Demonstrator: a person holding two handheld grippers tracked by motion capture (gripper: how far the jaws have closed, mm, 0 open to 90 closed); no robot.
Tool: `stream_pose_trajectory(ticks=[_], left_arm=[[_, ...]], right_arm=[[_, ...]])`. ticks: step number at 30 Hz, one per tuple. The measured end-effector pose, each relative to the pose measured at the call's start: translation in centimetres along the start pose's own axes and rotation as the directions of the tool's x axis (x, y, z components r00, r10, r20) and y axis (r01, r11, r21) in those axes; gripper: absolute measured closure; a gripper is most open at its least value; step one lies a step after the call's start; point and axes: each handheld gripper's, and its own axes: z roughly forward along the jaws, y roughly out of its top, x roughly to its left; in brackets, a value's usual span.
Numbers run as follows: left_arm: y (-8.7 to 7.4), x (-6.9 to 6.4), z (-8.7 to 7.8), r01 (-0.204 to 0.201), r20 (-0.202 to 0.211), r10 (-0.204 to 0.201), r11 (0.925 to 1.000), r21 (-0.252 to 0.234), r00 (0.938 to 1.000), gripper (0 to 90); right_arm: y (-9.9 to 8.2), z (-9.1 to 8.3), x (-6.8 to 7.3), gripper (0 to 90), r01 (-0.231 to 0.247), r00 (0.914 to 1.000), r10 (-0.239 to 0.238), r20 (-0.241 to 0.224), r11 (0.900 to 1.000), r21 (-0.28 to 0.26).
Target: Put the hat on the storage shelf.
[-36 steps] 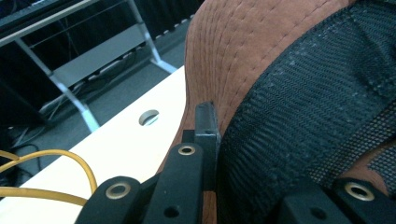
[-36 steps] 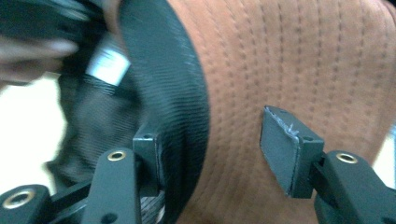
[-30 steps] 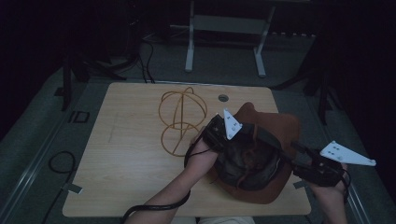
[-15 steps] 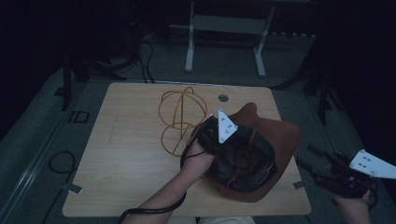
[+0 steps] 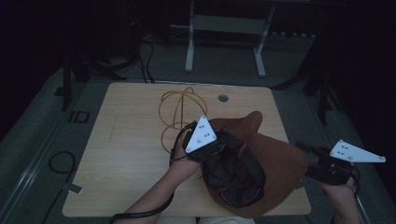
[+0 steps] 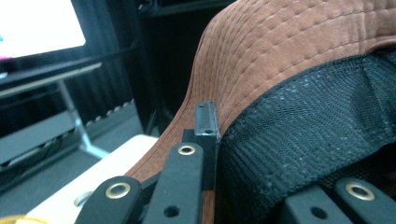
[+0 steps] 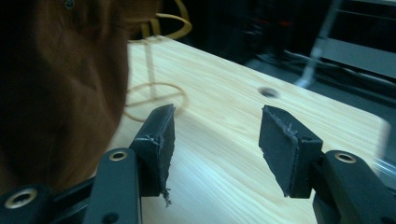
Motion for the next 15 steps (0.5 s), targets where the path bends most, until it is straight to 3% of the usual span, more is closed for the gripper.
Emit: stream_pose_trajectory(ticks=[3, 6, 12, 15], left_arm=[[0.2, -0.7, 0.1, -0.012, 0.053, 0.014, 0.9985, -0.054, 0.9985, 86.4], [0.3, -1.4, 0.6, -0.014, 0.078, 0.019, 0.9976, -0.068, 0.9968, 86.4], [0.2, -2.3, 1.6, -0.041, 0.078, 0.046, 0.9974, -0.059, 0.9959, 86.4], [0.2, -2.4, 1.7, -0.025, 0.077, 0.030, 0.9971, -0.072, 0.9966, 86.4]], right_arm=[[0.4, 1.4, 1.0, 44.3, 0.023, 0.9968, -0.025, -0.076, 0.9994, -0.025], [0.8, 3.0, 2.2, 41.4, 0.038, 0.9856, -0.047, -0.163, 0.9974, -0.061], [1.6, 4.5, 4.0, 38.7, 0.034, 0.9583, -0.073, -0.276, 0.9891, -0.143], [1.7, 5.2, 4.4, 38.5, 0.023, 0.9503, -0.071, -0.303, 0.9872, -0.158]])
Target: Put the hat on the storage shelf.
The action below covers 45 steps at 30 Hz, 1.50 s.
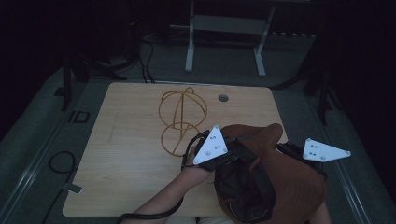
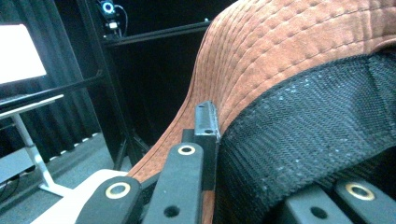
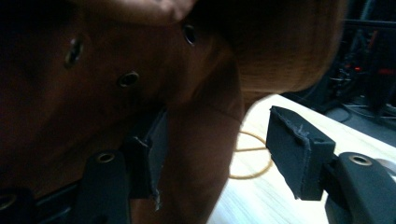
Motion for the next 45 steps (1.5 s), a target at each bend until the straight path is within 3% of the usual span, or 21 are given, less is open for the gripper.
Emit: stream_pose_trajectory(ticks=[8, 12, 15, 19, 22, 25, 29, 36, 41, 42, 45], left_arm=[[0.3, -0.7, 0.5, 0.005, 0.007, -0.005, 0.9992, -0.039, 1.0000, 86.3], [0.6, -0.8, 0.5, -0.005, -0.018, 0.004, 0.9994, -0.036, 0.9998, 86.3], [0.6, -1.0, 0.6, -0.018, -0.026, 0.018, 0.9994, -0.028, 0.9995, 86.1], [0.3, -1.1, 0.9, -0.025, -0.029, 0.025, 0.9996, -0.009, 0.9993, 86.1], [0.2, -0.8, 0.8, -0.006, -0.013, 0.006, 1.0000, -0.006, 0.9999, 85.9], [0.2, -0.6, 0.6, 0.000, 0.003, 0.000, 0.9999, -0.015, 1.0000, 85.7], [0.6, -0.6, 0.5, -0.007, 0.015, 0.007, 0.9997, -0.022, 0.9999, 84.0], [1.2, 0.0, -0.2, 0.020, 0.013, -0.020, 0.9995, -0.025, 0.9997, 67.7], [1.3, 0.2, -0.8, 0.005, -0.008, -0.005, 1.0000, 0.001, 1.0000, 60.7], [1.0, 0.3, -1.2, 0.000, -0.013, 0.001, 0.9997, 0.024, 0.9999, 60.7], [0.4, 0.8, -1.8, 0.018, -0.032, -0.017, 0.9989, 0.043, 0.9994, 60.7]], right_arm=[[0.5, 1.7, 0.6, 40.1, 0.004, 0.9988, -0.006, -0.050, 0.9992, -0.039], [0.9, 2.0, 0.7, 44.4, 0.003, 0.9970, -0.007, -0.077, 0.9988, -0.048], [1.0, 2.3, 0.7, 54.6, -0.001, 0.9952, -0.003, -0.097, 0.9992, -0.039], [0.9, 2.6, 0.6, 67.6, -0.012, 0.9962, 0.010, -0.087, 0.9997, -0.022], [0.9, 2.9, 0.5, 79.9, -0.027, 0.9957, 0.026, -0.089, 0.9995, -0.016], [1.1, 2.8, 0.7, 85.9, -0.015, 0.9972, 0.014, -0.074, 0.9998, -0.014], [1.2, 2.6, 0.9, 87.3, -0.007, 0.9976, 0.006, -0.069, 0.9998, -0.020], [1.3, 1.8, 0.5, 87.7, -0.032, 0.9970, 0.028, -0.072, 0.9985, -0.045], [1.5, 1.2, 0.1, 87.7, -0.043, 0.9978, 0.039, -0.054, 0.9969, -0.066], [1.6, 1.0, 0.0, 87.7, -0.041, 0.9983, 0.038, -0.045, 0.9968, -0.069], [1.9, 0.4, -0.6, 87.7, -0.041, 0.9991, 0.041, -0.007, 0.9959, -0.081]])
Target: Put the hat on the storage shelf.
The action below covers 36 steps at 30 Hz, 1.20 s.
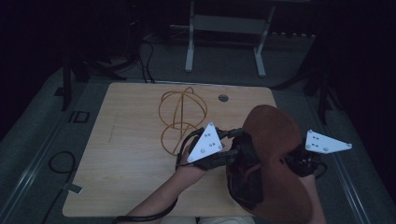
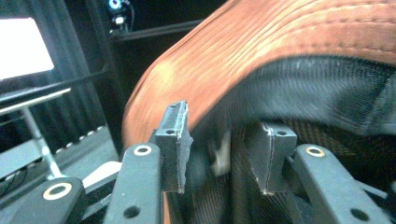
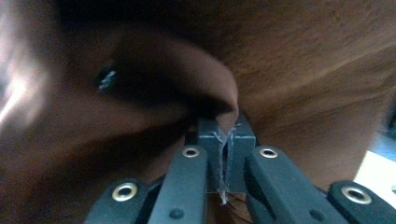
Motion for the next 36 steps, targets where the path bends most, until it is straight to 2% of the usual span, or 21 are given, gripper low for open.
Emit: stream_pose_trajectory(ticks=[7, 13, 18, 20, 21, 22, 23, 24, 26, 28, 30, 31, 35, 36], left_arm=[[-1.5, 0.9, -1.9, 0.022, -0.044, -0.020, 0.9991, 0.036, 0.9988, 60.7], [-2.9, 1.1, -4.3, 0.032, -0.084, -0.026, 0.9971, 0.069, 0.9961, 59.3], [-4.4, 1.4, -6.8, 0.055, -0.137, -0.040, 0.9932, 0.103, 0.9897, 56.1], [-4.8, 1.5, -7.2, 0.065, -0.149, -0.048, 0.9914, 0.113, 0.9876, 53.3], [-5.5, 1.6, -8.1, 0.081, -0.163, -0.060, 0.9889, 0.125, 0.9848, 53.3], [-5.9, 1.6, -8.6, 0.085, -0.169, -0.063, 0.9877, 0.131, 0.9836, 52.0], [-6.1, 1.7, -8.9, 0.087, -0.177, -0.062, 0.9867, 0.138, 0.9822, 52.0], [-6.6, 1.7, -9.4, 0.095, -0.199, -0.064, 0.9841, 0.150, 0.9778, 49.3], [-7.2, 1.8, -10.2, 0.108, -0.215, -0.073, 0.9817, 0.157, 0.9739, 47.3], [-7.8, 2.0, -10.9, 0.119, -0.243, -0.075, 0.9778, 0.173, 0.9671, 43.1], [-8.5, 2.1, -11.7, 0.131, -0.264, -0.080, 0.9742, 0.183, 0.9613, 42.1], [-8.8, 2.2, -12.1, 0.137, -0.271, -0.083, 0.9730, 0.186, 0.9588, 42.1], [-10.8, 2.6, -14.3, 0.184, -0.326, -0.112, 0.9623, 0.200, 0.9387, 36.6], [-11.3, 2.7, -14.9, 0.200, -0.346, -0.121, 0.9588, 0.202, 0.9306, 34.3]], right_arm=[[0.4, -0.6, -1.2, 87.7, -0.014, 0.9981, 0.016, 0.059, 0.9996, -0.024], [1.6, -0.5, -2.3, 87.7, -0.018, 0.9940, 0.023, 0.107, 0.9988, -0.046], [2.9, -0.1, -3.1, 87.7, -0.019, 0.9892, 0.027, 0.144, 0.9980, -0.061], [3.2, 0.0, -3.4, 87.7, -0.019, 0.9895, 0.028, 0.142, 0.9978, -0.063], [3.5, 0.2, -3.5, 87.7, -0.021, 0.9883, 0.030, 0.149, 0.9977, -0.065], [4.3, 0.7, -4.0, 87.6, -0.013, 0.9872, 0.024, 0.158, 0.9974, -0.071], [4.3, 0.7, -4.0, 87.6, -0.013, 0.9872, 0.024, 0.158, 0.9974, -0.071], [4.5, 0.8, -4.1, 87.6, -0.011, 0.9864, 0.022, 0.163, 0.9974, -0.071], [5.1, 1.4, -4.5, 87.6, -0.011, 0.9858, 0.023, 0.167, 0.9974, -0.072], [5.6, 2.1, -4.9, 87.6, -0.012, 0.9839, 0.024, 0.177, 0.9976, -0.068], [6.2, 3.3, -5.5, 87.6, -0.021, 0.9830, 0.032, 0.181, 0.9976, -0.065], [6.2, 3.3, -5.5, 87.6, -0.021, 0.9830, 0.032, 0.181, 0.9976, -0.065], [6.8, 4.9, -6.2, 87.6, -0.031, 0.9818, 0.041, 0.186, 0.9978, -0.059], [6.9, 5.3, -6.4, 87.6, -0.031, 0.9815, 0.041, 0.187, 0.9978, -0.058]])
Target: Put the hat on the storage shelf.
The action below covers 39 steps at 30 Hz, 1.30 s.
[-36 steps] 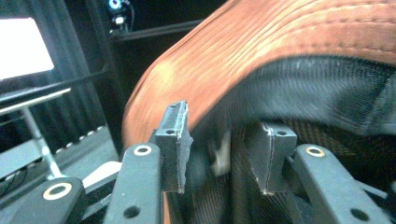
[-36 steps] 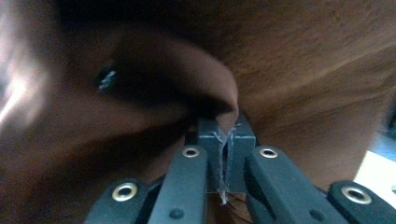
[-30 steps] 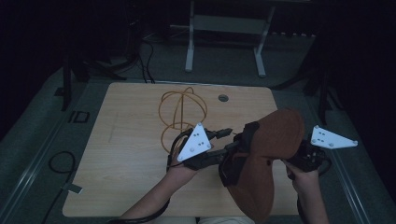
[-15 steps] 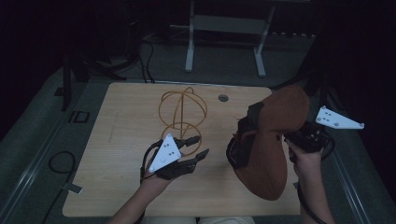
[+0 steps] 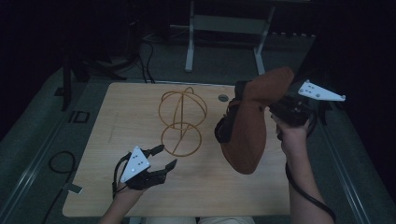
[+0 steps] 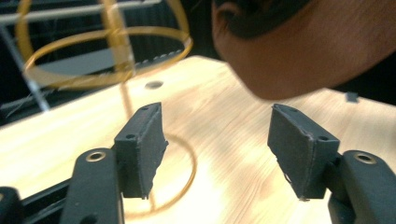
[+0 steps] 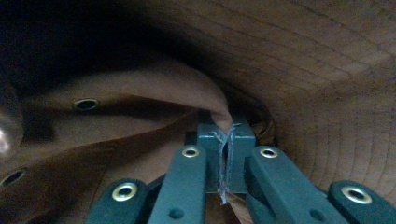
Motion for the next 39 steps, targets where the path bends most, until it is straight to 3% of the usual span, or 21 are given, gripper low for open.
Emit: stream_pose_trajectory(ticks=[3, 5, 7, 9, 12, 13, 14, 15, 16, 20, 23, 24, 28, 33, 36, 39], left_arm=[[-1.7, 1.0, -0.8, 0.043, -0.055, -0.040, 0.9979, 0.049, 0.9977, 20.4], [-2.9, 1.4, -1.3, 0.045, -0.110, -0.036, 0.9961, 0.076, 0.9933, 15.2], [-4.0, 1.9, -1.8, 0.072, -0.136, -0.059, 0.9931, 0.093, 0.9889, 7.4], [-5.4, 2.7, -2.6, 0.127, -0.173, -0.110, 0.9876, 0.092, 0.9787, 5.3], [-6.9, 3.5, -3.7, 0.175, -0.216, -0.155, 0.9815, 0.077, 0.9641, 1.9], [-7.3, 3.7, -4.0, 0.184, -0.236, -0.164, 0.9808, 0.066, 0.9579, 1.9], [-7.3, 3.7, -4.0, 0.184, -0.236, -0.164, 0.9808, 0.066, 0.9579, 1.9], [-7.9, 4.0, -4.5, 0.189, -0.268, -0.167, 0.9803, 0.059, 0.9488, 1.9], [-8.0, 4.1, -4.7, 0.181, -0.281, -0.159, 0.9818, 0.056, 0.9466, 1.9], [-8.2, 4.2, -5.2, 0.151, -0.305, -0.128, 0.9872, 0.052, 0.9436, 1.9], [-8.4, 4.5, -5.4, 0.159, -0.313, -0.139, 0.9866, 0.038, 0.9397, 1.9], [-8.4, 4.6, -5.5, 0.161, -0.314, -0.141, 0.9861, 0.039, 0.9390, 1.9], [-8.9, 4.9, -5.7, 0.180, -0.316, -0.161, 0.9832, 0.032, 0.9350, 1.9], [-9.2, 5.3, -5.8, 0.197, -0.319, -0.179, 0.9801, 0.024, 0.9305, 2.0], [-9.3, 5.4, -5.9, 0.209, -0.321, -0.193, 0.9779, 0.015, 0.9271, 2.0], [-9.4, 5.5, -6.0, 0.211, -0.323, -0.196, 0.9775, 0.010, 0.9259, 1.9]], right_arm=[[0.4, 1.2, -0.3, 87.5, -0.006, 1.0000, 0.006, -0.002, 1.0000, 0.001], [0.8, 2.0, -0.4, 87.5, -0.012, 0.9999, 0.012, -0.006, 0.9999, 0.002], [1.4, 3.3, -0.3, 87.5, -0.009, 0.9999, 0.009, -0.013, 0.9999, 0.013], [1.6, 3.9, -0.3, 87.5, -0.012, 0.9997, 0.012, -0.020, 0.9998, 0.017], [2.3, 5.5, -0.1, 87.4, -0.016, 0.9990, 0.017, -0.040, 0.9995, 0.028], [2.5, 6.1, -0.1, 87.4, -0.018, 0.9988, 0.019, -0.046, 0.9994, 0.028], [2.5, 6.1, -0.1, 87.4, -0.018, 0.9988, 0.019, -0.046, 0.9994, 0.028], [2.7, 6.8, 0.0, 87.4, -0.026, 0.9983, 0.027, -0.051, 0.9991, 0.034], [2.9, 9.2, 0.5, 87.3, -0.029, 0.9976, 0.033, -0.061, 0.9980, 0.056], [2.6, 11.2, 1.0, 87.2, -0.040, 0.9951, 0.047, -0.086, 0.9956, 0.085], [2.2, 13.2, 1.5, 87.2, -0.034, 0.9941, 0.048, -0.097, 0.9901, 0.136], [1.9, 14.4, 1.9, 87.2, -0.021, 0.9942, 0.039, -0.100, 0.9844, 0.175], [1.7, 15.9, 2.4, 87.1, 0.001, 0.9934, 0.024, -0.113, 0.9760, 0.218], [1.1, 18.4, 2.9, 86.5, 0.016, 0.9933, 0.019, -0.114, 0.9541, 0.299], [0.4, 19.8, 3.3, 85.9, 0.030, 0.9941, 0.009, -0.108, 0.9349, 0.354], [0.1, 20.5, 3.5, 85.0, 0.030, 0.9931, 0.015, -0.116, 0.9272, 0.373]])
